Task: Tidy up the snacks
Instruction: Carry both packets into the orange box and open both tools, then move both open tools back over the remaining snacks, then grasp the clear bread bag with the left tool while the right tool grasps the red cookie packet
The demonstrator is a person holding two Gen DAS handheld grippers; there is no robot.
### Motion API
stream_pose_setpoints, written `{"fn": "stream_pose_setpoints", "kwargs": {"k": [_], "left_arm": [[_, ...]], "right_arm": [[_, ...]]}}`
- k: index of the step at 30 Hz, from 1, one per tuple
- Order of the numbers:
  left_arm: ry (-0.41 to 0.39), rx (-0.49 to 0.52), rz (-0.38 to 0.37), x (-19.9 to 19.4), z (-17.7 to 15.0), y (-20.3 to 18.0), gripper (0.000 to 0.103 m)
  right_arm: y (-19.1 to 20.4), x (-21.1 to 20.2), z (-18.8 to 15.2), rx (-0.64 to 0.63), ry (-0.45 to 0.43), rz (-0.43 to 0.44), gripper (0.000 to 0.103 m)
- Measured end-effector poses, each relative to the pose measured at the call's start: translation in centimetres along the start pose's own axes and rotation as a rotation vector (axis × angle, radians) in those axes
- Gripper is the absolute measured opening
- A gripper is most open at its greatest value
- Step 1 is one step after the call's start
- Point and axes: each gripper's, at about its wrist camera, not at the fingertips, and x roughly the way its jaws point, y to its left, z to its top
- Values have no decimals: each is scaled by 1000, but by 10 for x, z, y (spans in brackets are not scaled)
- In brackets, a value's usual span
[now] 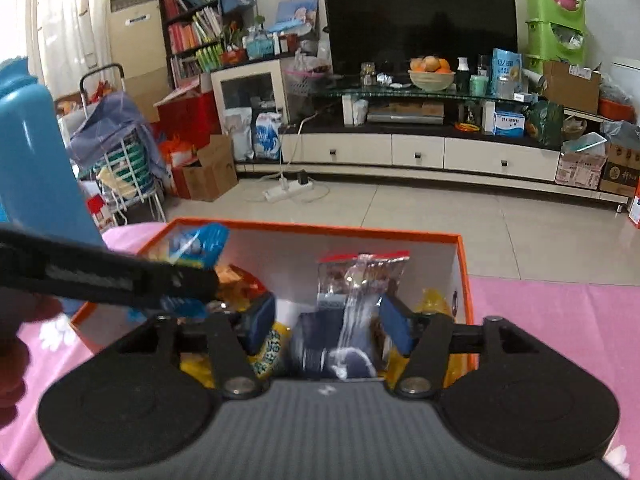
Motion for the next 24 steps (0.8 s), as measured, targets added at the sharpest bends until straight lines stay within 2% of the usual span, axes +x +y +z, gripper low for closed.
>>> {"fn": "stream_pose_setpoints", "kwargs": {"k": [1, 3, 7, 10, 15, 18, 21, 22, 24], "left_arm": [[-26, -2, -5, -7, -2, 2, 51], [-75, -2, -7, -29, -12, 6, 59], [-102, 16, -5, -78, -49, 10, 66], [-54, 27, 2, -102, -89, 9, 69], [118, 7, 39, -116, -176, 9, 69], [205, -15, 62, -116, -215, 7, 66], [223, -20, 74, -115, -221, 3, 66], [204, -12, 79, -113, -212, 0, 67], [160, 2, 87, -105, -188, -5, 77]], "right_arm": [[-1, -10, -1, 5, -25, 6, 71], [-2, -34, -2, 16, -77, 21, 80], [0, -89, -25, 24, -109, 25, 85], [-1, -122, -61, 52, -52, 6, 87], [-4, -155, -138, 119, 69, -63, 89], [-11, -166, -169, 205, 64, -86, 89], [-21, -167, -179, 285, 52, -85, 89], [-25, -166, -178, 306, 46, -75, 89], [-30, -168, -176, 317, 28, -67, 89]]}}
